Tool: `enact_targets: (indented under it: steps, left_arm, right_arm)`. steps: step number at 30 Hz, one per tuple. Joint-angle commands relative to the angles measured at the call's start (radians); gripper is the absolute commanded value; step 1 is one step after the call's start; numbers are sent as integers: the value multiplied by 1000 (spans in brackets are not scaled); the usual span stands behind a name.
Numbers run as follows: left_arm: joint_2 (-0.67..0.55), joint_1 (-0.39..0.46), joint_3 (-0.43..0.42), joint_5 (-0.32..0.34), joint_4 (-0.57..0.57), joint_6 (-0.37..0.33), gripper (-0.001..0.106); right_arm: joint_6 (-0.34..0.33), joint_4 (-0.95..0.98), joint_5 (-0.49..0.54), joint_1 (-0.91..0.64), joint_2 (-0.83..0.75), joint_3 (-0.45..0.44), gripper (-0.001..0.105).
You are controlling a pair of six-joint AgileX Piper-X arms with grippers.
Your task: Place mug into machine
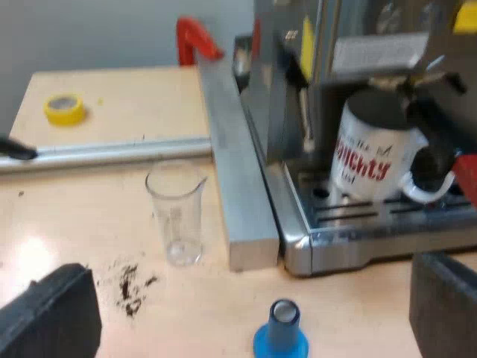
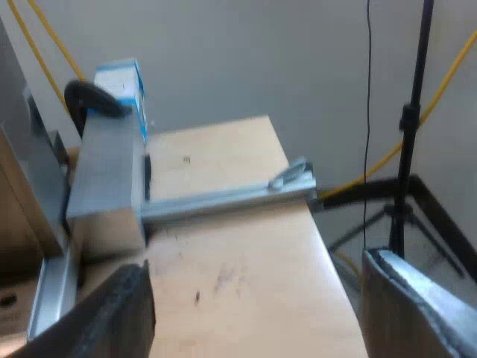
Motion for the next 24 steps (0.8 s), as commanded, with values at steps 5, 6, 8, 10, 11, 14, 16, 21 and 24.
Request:
enact_targets:
  steps: [5,6,8,10,11,14,16,21,24]
  left_arm:
    - [-140,2,9,-56,-37,-9,85]
    - [-140,2,11,-58,-46,-9,85]
    - [-140,2,35,-62,-116,-9,85]
    - [-140,2,63,-62,-172,1,85]
    - [-140,2,84,-62,-198,7,85]
    - [-138,2,130,-62,-235,7,85]
    - [-138,2,181,-62,-253,7,85]
    - [-138,2,273,-62,-255,7,85]
    - [-138,2,326,-62,-255,7,85]
  right_arm:
    - [0,0,-13,-6,-44,29,61]
    - [0,-8,-13,-6,-44,36,61]
    - [0,-61,-13,-6,-41,72,61]
    - [0,-88,-13,-6,-42,110,61]
    - [0,-89,-13,-6,-42,131,61]
    - [0,-77,-15,-6,-39,174,61]
    - [0,-61,-35,-6,-39,215,61]
    - [0,-32,-83,-6,-39,309,61]
    - [0,-17,-119,-6,-39,351,61]
